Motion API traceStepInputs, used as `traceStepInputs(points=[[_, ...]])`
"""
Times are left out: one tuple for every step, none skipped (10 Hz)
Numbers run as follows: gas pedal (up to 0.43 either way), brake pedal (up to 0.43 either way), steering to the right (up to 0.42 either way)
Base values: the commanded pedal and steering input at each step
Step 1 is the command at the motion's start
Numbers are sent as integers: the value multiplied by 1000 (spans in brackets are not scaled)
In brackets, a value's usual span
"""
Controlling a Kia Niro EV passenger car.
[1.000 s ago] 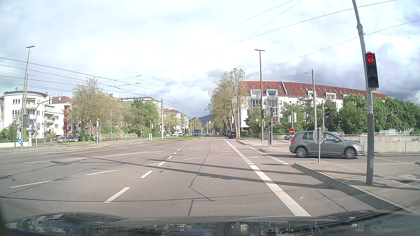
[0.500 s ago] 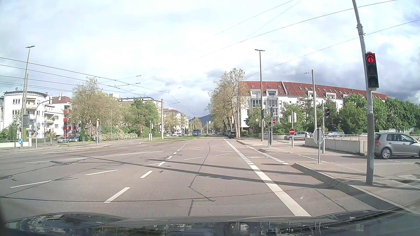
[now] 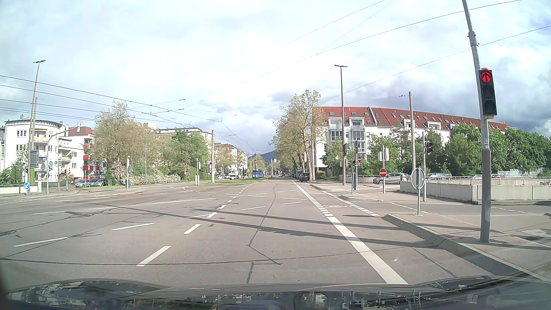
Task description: Follow the waypoints while adhering to traffic rules and regulations
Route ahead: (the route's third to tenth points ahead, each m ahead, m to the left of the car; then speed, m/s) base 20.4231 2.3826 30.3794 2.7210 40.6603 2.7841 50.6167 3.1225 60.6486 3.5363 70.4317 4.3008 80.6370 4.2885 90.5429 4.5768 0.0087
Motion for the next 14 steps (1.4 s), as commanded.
traceStepInputs(points=[[0,152,-3],[0,152,-3],[0,152,-3],[0,146,-3],[0,152,-3],[0,152,-3],[0,152,-3],[0,152,-3],[0,152,-3],[0,152,-3],[0,152,-3],[0,152,-3],[0,146,-3],[0,152,-3]])
